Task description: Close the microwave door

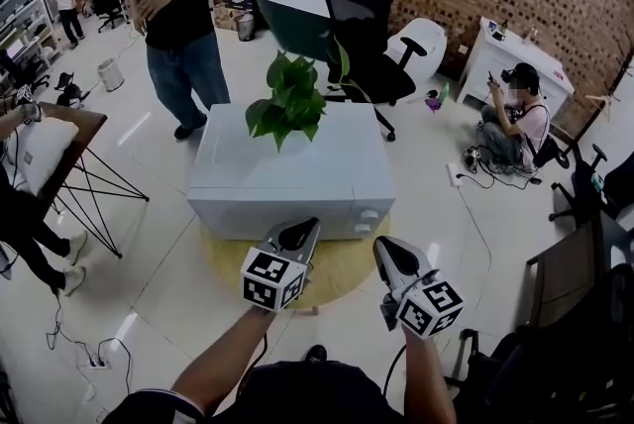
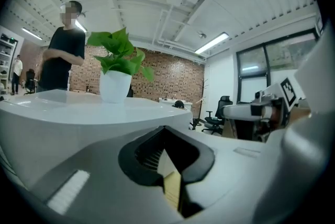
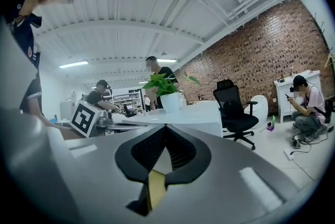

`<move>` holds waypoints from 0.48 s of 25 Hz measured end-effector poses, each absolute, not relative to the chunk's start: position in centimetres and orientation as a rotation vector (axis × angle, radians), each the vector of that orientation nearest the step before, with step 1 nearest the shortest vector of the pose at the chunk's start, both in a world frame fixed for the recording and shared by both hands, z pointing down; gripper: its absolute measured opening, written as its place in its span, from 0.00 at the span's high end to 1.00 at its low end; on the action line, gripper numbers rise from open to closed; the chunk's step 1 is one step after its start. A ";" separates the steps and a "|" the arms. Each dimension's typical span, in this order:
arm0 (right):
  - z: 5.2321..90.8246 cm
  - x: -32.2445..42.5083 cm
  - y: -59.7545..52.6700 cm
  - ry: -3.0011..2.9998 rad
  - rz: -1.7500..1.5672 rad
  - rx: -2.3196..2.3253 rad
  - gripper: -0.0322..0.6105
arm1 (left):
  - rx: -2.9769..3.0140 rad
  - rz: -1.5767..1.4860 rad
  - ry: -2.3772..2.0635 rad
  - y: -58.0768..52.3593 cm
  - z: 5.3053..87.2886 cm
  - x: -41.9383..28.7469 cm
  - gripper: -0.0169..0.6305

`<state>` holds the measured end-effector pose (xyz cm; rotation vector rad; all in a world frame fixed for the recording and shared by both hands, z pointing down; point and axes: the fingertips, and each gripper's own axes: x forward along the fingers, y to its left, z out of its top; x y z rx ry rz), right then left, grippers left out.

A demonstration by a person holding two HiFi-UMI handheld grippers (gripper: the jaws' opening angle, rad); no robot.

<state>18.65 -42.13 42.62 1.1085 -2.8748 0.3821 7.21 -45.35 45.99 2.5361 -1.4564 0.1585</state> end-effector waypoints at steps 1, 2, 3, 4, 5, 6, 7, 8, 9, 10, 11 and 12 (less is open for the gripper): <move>42.5 17.9 -41.8 -2.881 0.378 1.091 0.95 | 2.550 0.145 -1.430 -44.5 45.6 7.1 0.96; 42.4 17.0 -41.3 -2.888 0.375 1.073 0.95 | 2.564 0.132 -1.406 -43.7 45.1 7.0 0.96; 42.3 16.1 -41.0 -2.894 0.372 1.053 0.95 | 2.580 0.119 -1.386 -42.8 44.5 6.8 0.96; 42.2 15.2 -40.6 -2.900 0.365 1.033 0.95 | 2.596 0.108 -1.369 -42.0 44.0 6.5 0.96; 42.0 14.2 -40.3 -2.905 0.356 1.015 0.95 | 2.613 0.100 -1.355 -41.2 43.4 6.2 0.96; 41.9 13.4 -39.9 -2.909 0.347 0.999 0.95 | 2.629 0.095 -1.347 -40.5 42.8 5.8 0.96; 41.8 12.5 -39.6 -2.914 0.340 0.986 0.95 | 2.642 0.093 -1.345 -39.7 42.4 5.2 0.96; 41.6 11.7 -39.2 -2.919 0.336 0.974 0.95 | 2.650 0.093 -1.350 -39.1 42.0 4.5 0.96; 41.4 10.9 -38.8 -2.925 0.332 0.965 0.95 | 2.653 0.092 -1.358 -38.5 41.6 3.8 0.96; 41.2 10.1 -38.4 -2.930 0.327 0.958 0.95 | 2.653 0.087 -1.364 -37.9 41.3 3.0 0.96; 41.0 9.4 -38.0 -2.936 0.322 0.951 0.95 | 2.650 0.080 -1.365 -37.3 41.0 2.4 0.96; 40.8 8.8 -37.5 -2.941 0.314 0.946 0.95 | 2.648 0.072 -1.365 -36.7 40.8 1.8 0.96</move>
